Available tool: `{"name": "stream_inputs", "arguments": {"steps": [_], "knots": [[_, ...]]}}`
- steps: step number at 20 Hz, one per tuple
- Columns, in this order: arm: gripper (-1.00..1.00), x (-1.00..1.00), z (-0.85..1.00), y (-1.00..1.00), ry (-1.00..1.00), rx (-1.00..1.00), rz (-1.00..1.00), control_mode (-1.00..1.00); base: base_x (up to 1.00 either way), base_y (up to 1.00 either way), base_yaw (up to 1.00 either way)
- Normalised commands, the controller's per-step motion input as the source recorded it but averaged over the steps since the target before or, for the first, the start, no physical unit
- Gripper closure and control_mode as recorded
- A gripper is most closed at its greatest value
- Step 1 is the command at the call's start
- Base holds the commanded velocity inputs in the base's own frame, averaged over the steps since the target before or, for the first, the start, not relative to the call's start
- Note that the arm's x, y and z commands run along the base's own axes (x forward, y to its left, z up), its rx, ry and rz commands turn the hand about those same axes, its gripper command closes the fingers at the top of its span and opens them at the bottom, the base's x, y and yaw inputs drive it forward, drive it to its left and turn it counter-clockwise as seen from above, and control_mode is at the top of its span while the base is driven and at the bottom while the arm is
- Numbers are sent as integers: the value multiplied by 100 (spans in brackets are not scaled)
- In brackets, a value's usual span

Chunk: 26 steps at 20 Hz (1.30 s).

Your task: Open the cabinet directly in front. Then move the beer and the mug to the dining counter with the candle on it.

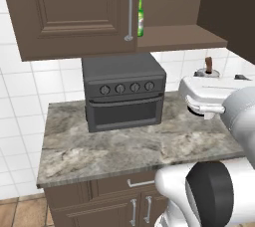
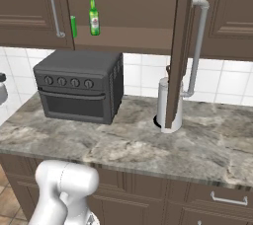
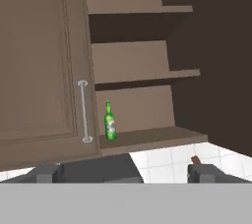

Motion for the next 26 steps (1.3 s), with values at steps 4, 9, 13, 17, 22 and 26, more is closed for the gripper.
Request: {"name": "stream_inputs", "arguments": {"steps": [4,9,13,17,22,26], "knots": [[-100,41,5,0,0,-22,-1,-100,0,0,0],[-100,43,5,0,0,-11,0,-100,0,0,0],[-100,46,5,2,0,0,0,-100,0,0,0],[-100,45,6,16,-5,0,0,-100,0,0,0],[-100,43,4,24,-5,0,0,-100,0,0,0],[-100,43,0,10,-2,0,0,-100,0,0,0]]}}
